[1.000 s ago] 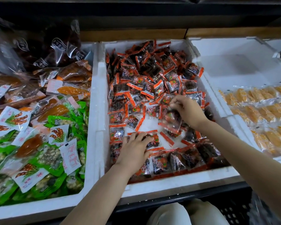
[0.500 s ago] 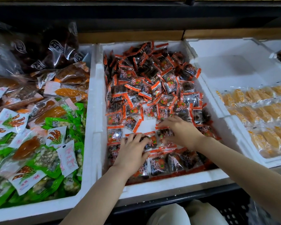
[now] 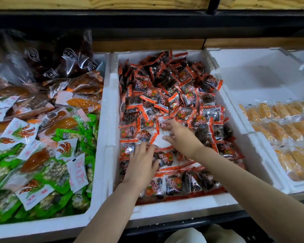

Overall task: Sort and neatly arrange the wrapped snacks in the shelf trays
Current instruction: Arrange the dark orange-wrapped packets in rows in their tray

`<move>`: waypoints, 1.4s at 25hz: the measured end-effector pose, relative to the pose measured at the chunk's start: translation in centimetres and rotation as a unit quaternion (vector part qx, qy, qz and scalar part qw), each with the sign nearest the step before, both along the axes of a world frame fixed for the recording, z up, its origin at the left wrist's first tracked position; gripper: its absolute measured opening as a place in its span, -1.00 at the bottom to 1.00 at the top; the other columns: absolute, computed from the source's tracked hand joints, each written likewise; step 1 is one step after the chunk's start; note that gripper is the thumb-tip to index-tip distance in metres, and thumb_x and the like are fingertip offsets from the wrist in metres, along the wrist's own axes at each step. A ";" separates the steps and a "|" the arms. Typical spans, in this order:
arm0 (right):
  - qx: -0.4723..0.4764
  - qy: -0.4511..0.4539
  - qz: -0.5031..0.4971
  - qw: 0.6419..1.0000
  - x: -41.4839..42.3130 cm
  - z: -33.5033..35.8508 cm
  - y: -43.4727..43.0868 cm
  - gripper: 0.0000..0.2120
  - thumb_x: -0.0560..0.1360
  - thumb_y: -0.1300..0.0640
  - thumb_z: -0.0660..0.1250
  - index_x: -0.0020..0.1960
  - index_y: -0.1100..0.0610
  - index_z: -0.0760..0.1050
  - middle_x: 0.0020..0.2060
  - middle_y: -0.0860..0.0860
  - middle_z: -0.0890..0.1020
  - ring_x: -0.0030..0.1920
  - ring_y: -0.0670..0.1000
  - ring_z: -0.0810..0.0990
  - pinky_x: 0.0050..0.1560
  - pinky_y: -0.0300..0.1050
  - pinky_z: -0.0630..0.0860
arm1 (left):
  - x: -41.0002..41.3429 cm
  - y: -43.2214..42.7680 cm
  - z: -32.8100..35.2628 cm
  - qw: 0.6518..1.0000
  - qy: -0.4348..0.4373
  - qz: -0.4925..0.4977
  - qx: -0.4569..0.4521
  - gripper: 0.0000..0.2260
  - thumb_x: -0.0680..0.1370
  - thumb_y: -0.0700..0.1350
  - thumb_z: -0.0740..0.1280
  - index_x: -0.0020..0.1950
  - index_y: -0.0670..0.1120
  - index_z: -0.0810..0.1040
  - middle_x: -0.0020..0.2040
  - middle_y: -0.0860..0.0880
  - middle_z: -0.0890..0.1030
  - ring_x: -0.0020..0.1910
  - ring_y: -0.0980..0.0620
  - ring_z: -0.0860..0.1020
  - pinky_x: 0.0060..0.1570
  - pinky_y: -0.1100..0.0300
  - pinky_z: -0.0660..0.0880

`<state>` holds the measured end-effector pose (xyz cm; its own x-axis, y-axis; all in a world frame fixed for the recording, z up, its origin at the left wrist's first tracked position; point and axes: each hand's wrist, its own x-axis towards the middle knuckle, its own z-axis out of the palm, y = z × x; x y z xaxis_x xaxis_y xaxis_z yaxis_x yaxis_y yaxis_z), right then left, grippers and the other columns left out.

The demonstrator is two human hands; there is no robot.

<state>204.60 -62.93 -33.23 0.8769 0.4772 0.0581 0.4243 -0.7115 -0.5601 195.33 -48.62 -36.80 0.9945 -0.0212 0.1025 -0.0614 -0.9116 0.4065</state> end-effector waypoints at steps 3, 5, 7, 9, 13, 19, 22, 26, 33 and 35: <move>0.067 0.084 -0.049 0.993 1.5 -0.4 3.4 -0.47 0.55 0.03 0.28 0.44 0.14 0.19 0.30 0.14 0.44 0.20 0.11 0.49 0.17 -0.05 0.42 | 0.1 0.4 -0.2 0.999 0.034 0.026 0.015 -0.47 0.63 -0.01 0.17 0.55 0.03 0.03 0.53 -0.01 0.04 0.50 -0.03 0.05 0.44 0.09 0.08; 0.133 0.139 -0.112 0.975 2.4 -0.8 4.8 -0.51 0.54 0.04 0.30 0.38 0.19 0.26 0.16 0.13 0.54 0.05 0.06 0.53 0.06 -0.12 0.46 | 0.3 0.5 -0.5 0.997 0.058 0.019 0.049 -0.45 0.64 0.01 0.12 0.57 0.06 -0.05 0.57 0.02 -0.08 0.53 -0.04 -0.03 0.47 0.05 -0.01; 0.207 0.179 -0.181 0.945 3.3 -0.9 5.6 -0.57 0.50 0.13 0.36 0.30 0.25 0.36 -0.06 0.06 0.57 -0.08 0.05 0.56 0.02 -0.07 0.55 | 0.4 0.6 -0.4 0.996 0.062 0.017 0.062 -0.49 0.65 0.01 0.08 0.57 0.06 -0.03 0.57 0.02 -0.08 0.52 -0.03 -0.02 0.48 0.06 -0.03; 0.237 0.203 -0.214 0.926 4.0 -0.5 5.7 -0.64 0.48 0.24 0.38 0.24 0.29 0.42 -0.21 0.03 0.55 -0.16 0.08 0.60 0.01 0.03 0.59 | 0.3 0.5 -0.3 0.996 0.058 0.019 0.065 -0.52 0.66 0.00 0.05 0.56 0.05 0.01 0.57 0.03 -0.06 0.53 -0.02 -0.01 0.48 0.06 -0.03; 0.223 0.134 -0.187 0.947 3.2 1.3 3.6 -0.76 0.52 0.25 0.32 0.17 0.24 0.46 -0.18 0.09 0.61 -0.20 0.07 0.63 -0.11 -0.08 0.61 | 0.3 0.1 0.0 0.988 0.001 0.068 -0.139 -0.53 0.64 0.04 0.09 0.53 -0.01 0.10 0.51 0.00 0.19 0.47 0.05 0.17 0.43 0.16 0.11; 0.187 0.024 0.034 0.981 -2.9 2.9 0.1 -0.78 0.48 0.26 0.36 0.07 0.07 0.42 -0.29 -0.13 0.58 -0.25 -0.24 0.56 -0.17 -0.35 0.49 | -0.6 -0.5 3.4 0.893 -0.001 0.115 -0.435 -0.59 0.53 0.05 0.33 0.35 0.11 0.31 0.09 0.29 0.46 -0.01 0.43 0.48 0.01 0.40 0.42; 0.233 0.075 0.035 0.969 -2.7 3.1 -0.1 -0.81 0.51 0.24 0.33 0.10 0.11 0.43 -0.20 -0.04 0.59 -0.16 -0.07 0.59 -0.10 -0.27 0.54 | -1.1 0.6 3.8 0.888 -0.052 0.151 -0.431 -0.68 0.43 0.04 0.46 0.15 0.03 0.54 0.04 0.14 0.60 0.04 0.07 0.58 0.07 0.16 0.51; 0.091 0.091 -0.041 0.991 0.1 0.9 1.6 -0.61 0.54 0.14 0.31 0.32 0.17 0.32 0.16 0.05 0.49 0.13 0.01 0.48 0.14 -0.16 0.43 | -2.6 1.7 5.0 0.862 -0.130 0.184 -0.455 -0.80 0.39 -0.10 0.51 -0.12 -0.03 0.52 -0.19 0.00 0.58 -0.19 0.10 0.52 -0.21 0.32 0.43; -0.205 -0.049 0.022 0.977 1.7 -0.7 4.6 -0.38 0.48 -0.04 0.35 0.46 0.07 0.20 0.37 0.10 0.32 0.36 0.17 0.23 0.35 0.06 0.26 | -4.4 3.1 5.8 0.856 -0.181 0.167 -0.454 -0.81 0.53 -0.14 0.36 0.09 -0.04 0.40 -0.10 0.12 0.57 -0.16 0.33 0.55 -0.18 0.49 0.42; -0.273 -0.086 0.024 0.958 1.7 -0.4 4.4 -0.45 0.46 -0.08 0.36 0.38 0.09 0.34 0.29 0.10 0.40 0.30 0.14 0.30 0.29 0.01 0.32 | -4.5 3.3 5.6 0.867 -0.164 0.151 -0.446 -0.84 0.56 -0.16 0.31 0.09 -0.04 0.39 -0.09 0.11 0.57 -0.16 0.35 0.54 -0.19 0.53 0.39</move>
<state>206.26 -58.53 -33.61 0.8532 0.5168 -0.0704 0.5161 -0.8560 -0.0296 190.79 -45.36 -31.18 0.8553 0.4682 0.2218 -0.1193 -0.2387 0.9637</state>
